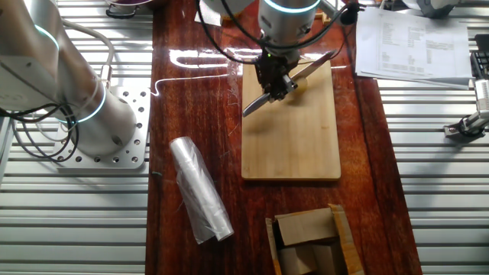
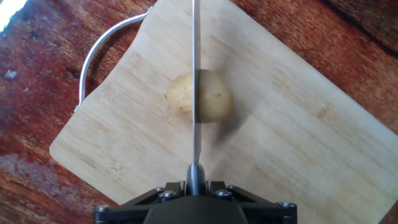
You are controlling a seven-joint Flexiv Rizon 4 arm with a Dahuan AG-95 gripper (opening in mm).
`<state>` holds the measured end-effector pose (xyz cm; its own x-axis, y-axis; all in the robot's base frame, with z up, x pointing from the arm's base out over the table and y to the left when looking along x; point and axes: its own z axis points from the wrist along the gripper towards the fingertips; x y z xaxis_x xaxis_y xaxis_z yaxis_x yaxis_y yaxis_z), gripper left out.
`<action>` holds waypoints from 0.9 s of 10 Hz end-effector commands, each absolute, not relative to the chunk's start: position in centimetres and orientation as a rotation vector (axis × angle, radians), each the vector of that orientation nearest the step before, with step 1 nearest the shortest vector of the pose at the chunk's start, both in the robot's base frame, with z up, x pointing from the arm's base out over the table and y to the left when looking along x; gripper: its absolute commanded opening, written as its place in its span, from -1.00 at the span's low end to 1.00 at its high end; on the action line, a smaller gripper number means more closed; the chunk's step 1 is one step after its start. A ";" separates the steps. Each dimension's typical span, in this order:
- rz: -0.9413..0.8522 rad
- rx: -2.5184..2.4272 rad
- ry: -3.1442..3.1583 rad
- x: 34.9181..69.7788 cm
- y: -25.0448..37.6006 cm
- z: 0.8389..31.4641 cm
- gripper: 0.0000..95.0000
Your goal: Chop the potatoes
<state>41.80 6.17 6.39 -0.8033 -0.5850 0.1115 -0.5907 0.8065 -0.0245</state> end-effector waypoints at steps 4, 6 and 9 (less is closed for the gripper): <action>0.055 0.909 -2.883 41.6 5.8 7.0 -1.00; 0.033 0.902 -2.885 42.0 5.7 6.8 -1.00; 0.016 0.887 -2.884 42.3 5.6 6.3 -1.00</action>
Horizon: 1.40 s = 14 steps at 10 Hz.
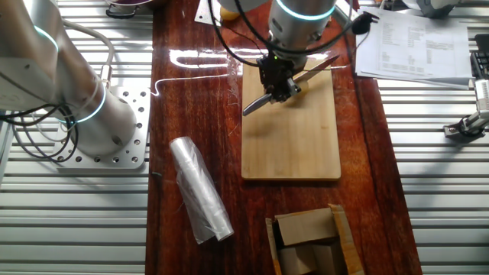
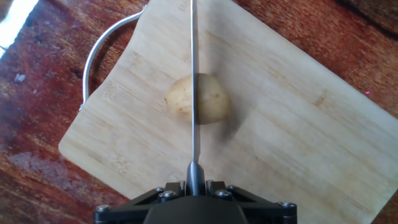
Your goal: Chop the potatoes
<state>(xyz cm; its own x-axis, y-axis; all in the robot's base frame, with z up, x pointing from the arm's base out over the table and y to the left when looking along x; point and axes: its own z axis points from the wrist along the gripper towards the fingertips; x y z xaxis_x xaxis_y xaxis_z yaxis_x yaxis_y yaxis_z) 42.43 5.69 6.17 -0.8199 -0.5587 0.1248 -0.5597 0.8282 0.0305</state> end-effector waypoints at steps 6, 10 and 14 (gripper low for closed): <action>0.002 0.903 -2.902 42.4 5.6 5.8 -1.00; 0.007 0.890 -2.926 42.4 5.5 5.8 -1.00; 0.002 0.884 -2.942 42.4 5.5 5.8 -1.00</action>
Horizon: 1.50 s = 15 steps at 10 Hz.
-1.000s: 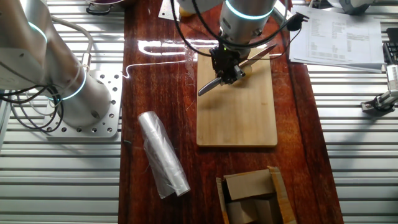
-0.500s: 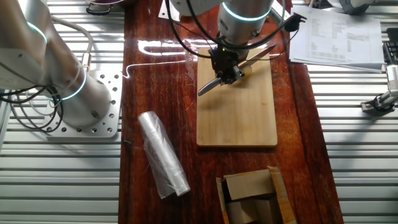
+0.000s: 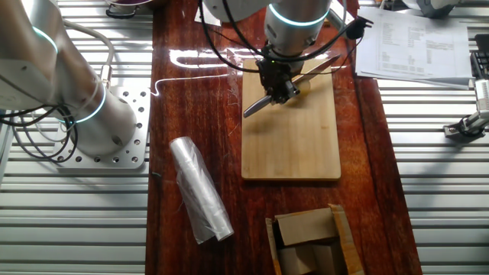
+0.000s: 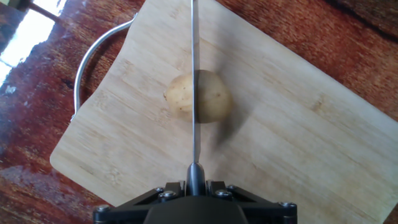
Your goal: Chop the potatoes
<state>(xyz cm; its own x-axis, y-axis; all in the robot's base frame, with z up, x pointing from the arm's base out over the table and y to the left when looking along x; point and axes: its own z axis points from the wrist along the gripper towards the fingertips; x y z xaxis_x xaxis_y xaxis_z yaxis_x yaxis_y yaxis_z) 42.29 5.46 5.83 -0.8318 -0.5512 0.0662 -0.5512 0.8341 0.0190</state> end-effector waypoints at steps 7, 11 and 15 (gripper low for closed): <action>0.003 0.895 -2.956 42.4 5.5 5.8 -0.60; -0.007 0.906 -2.958 42.0 5.9 6.9 -0.60; -0.034 0.869 -2.986 41.9 6.7 7.7 -0.60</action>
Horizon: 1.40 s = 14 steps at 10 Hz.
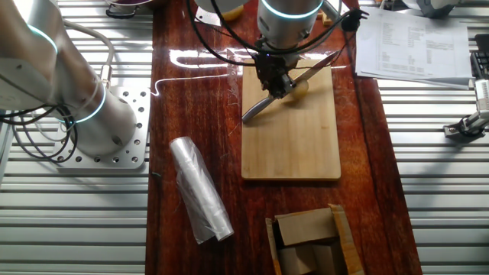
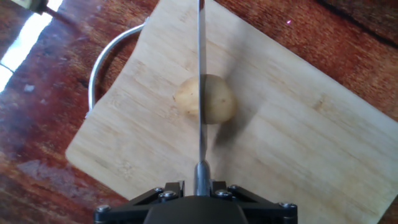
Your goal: Chop the potatoes
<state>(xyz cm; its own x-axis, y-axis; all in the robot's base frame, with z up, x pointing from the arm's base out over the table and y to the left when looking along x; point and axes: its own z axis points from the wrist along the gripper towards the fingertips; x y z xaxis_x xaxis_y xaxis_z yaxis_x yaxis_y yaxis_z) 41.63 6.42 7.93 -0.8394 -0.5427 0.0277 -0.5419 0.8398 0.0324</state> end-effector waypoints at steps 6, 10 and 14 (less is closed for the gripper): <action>0.002 0.855 -3.005 45.4 7.9 9.4 -0.60; -0.032 0.829 -3.067 45.5 8.1 9.7 -0.60; -0.033 0.842 -3.077 46.0 8.6 9.3 -0.60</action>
